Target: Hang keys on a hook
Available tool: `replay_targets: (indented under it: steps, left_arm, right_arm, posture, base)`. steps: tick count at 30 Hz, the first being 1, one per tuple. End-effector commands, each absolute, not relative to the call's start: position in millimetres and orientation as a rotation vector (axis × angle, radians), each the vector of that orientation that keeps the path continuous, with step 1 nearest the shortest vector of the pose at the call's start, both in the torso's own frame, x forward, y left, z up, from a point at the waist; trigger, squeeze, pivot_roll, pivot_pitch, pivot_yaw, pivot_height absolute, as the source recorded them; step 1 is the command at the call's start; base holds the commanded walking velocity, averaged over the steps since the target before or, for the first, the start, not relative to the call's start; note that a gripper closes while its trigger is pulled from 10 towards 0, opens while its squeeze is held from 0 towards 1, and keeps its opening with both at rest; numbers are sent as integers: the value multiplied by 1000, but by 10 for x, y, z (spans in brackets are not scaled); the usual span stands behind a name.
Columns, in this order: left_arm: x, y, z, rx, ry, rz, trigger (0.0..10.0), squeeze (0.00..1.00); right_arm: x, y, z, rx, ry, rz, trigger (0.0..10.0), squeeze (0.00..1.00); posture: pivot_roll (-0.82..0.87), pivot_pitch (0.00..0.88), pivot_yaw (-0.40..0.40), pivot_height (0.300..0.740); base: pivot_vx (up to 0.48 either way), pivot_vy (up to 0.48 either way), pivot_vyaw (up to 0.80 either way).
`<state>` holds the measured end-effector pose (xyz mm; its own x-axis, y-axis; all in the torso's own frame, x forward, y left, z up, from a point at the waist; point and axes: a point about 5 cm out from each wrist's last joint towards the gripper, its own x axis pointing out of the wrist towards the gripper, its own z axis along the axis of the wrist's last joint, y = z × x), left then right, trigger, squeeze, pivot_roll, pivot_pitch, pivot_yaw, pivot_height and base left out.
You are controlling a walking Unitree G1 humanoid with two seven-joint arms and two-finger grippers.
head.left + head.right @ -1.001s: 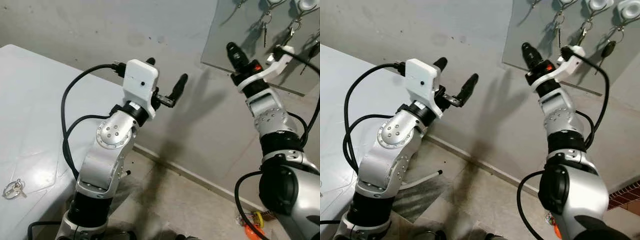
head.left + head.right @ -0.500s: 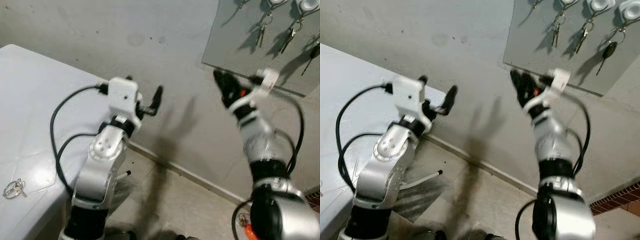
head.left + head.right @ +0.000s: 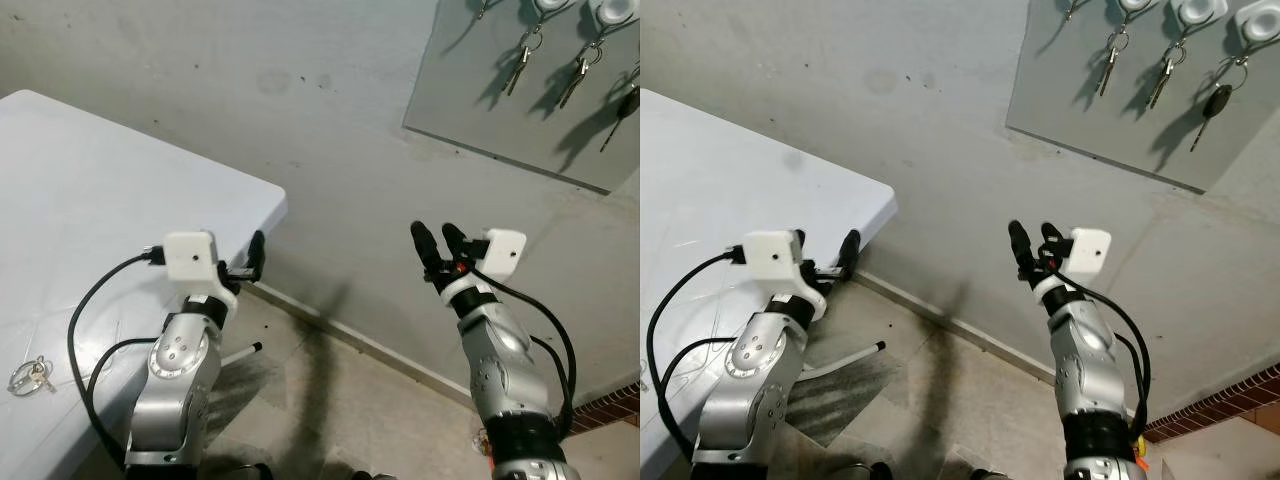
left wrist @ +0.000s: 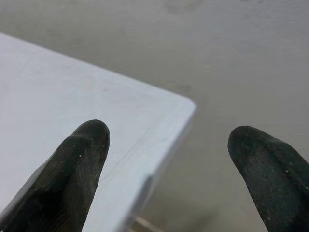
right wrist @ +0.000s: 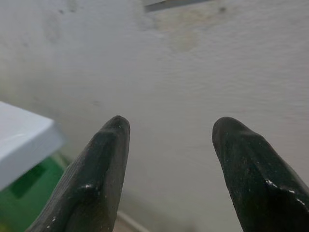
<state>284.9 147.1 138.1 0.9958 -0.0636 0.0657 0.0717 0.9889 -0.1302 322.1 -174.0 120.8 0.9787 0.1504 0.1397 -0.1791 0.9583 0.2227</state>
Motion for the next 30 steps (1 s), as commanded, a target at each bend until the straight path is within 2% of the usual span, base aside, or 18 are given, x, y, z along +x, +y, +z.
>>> replay_targets:
  steps: [1, 12, 16, 22, 30]
  left_arm:
    - [2813, 1538, 1296, -125, -40, -42, 10000, 0]
    - [2811, 1607, 1236, -140, -29, -13, 10000, 0]
    - [2850, 1593, 1247, -138, -30, -32, 10000, 0]
    - [2930, 1523, 1267, -130, -31, -80, 10000, 0]
    - [2958, 1495, 1252, -112, -35, -106, 10000, 0]
  right_arm:
    - [3160, -1723, 1166, 185, -101, 153, 10000, 0]
    - [3073, -1675, 1068, 150, -48, 121, 10000, 0]
    - [3061, -1644, 1072, 141, -49, 101, 10000, 0]
    - [3006, -1730, 1066, 132, -56, 64, 10000, 0]
    - [2972, -1714, 1055, 108, -52, 78, 10000, 0]
  posture:
    - [-46, 104, -17, 740]
    - [-45, 87, -5, 740]
    - [-64, 79, 17, 740]
    - [-108, 67, 50, 740]
    - [-109, 52, 53, 740]
  base:
    - [0, 0, 0]
    - [0, 0, 0]
    - [0, 0, 0]
    - [0, 0, 0]
    - [0, 0, 0]
